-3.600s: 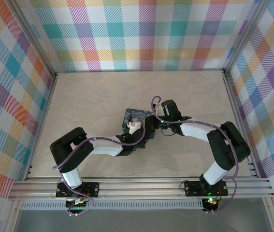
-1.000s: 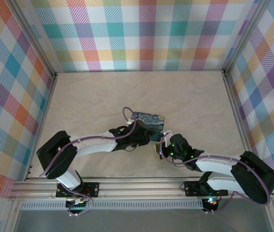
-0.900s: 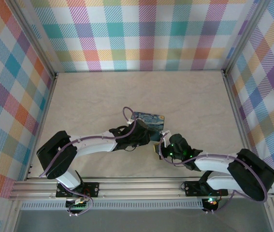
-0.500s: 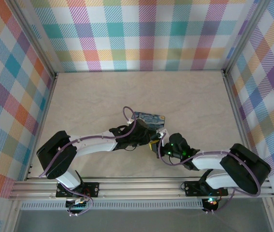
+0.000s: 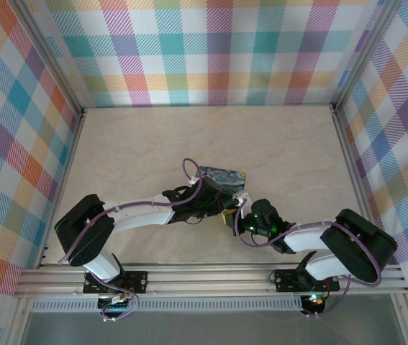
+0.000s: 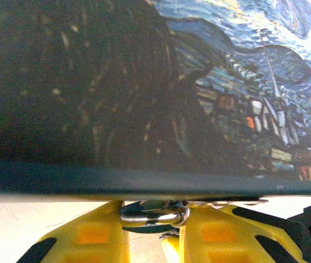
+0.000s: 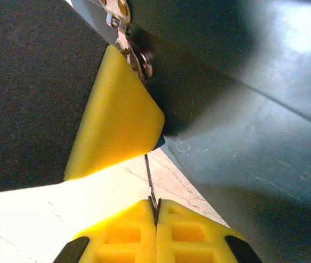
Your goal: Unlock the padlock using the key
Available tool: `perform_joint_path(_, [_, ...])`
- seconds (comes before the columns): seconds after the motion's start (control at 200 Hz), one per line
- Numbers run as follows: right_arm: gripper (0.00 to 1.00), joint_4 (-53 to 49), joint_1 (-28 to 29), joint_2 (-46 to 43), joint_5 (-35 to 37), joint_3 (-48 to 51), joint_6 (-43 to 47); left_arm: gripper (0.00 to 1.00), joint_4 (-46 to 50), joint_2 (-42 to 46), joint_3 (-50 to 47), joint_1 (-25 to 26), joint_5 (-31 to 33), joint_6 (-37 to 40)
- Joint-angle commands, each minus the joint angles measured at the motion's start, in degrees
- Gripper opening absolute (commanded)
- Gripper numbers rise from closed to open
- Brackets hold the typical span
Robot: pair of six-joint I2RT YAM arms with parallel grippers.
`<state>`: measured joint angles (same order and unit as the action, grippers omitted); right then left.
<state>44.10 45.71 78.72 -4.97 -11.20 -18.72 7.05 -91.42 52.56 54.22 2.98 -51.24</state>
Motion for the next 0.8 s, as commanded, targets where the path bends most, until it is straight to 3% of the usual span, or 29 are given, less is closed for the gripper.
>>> perform_joint_path(0.0, [0.0, 2.9, -0.3, 0.3, 0.5, 0.7, 0.4, 0.22, -0.5, 1.1, 2.0, -0.6, -0.2, -0.4])
perform_joint_path(0.375, [0.0, 6.9, -1.0, 0.4, 0.1, 2.1, -0.4, 0.22, -0.7, 1.3, 1.9, -0.6, -0.8, -0.6])
perform_joint_path(0.795, [0.0, 8.9, -1.2, 4.4, -1.1, 2.3, 0.4, 0.22, 2.2, 2.0, 2.3, -4.0, -7.2, 0.4])
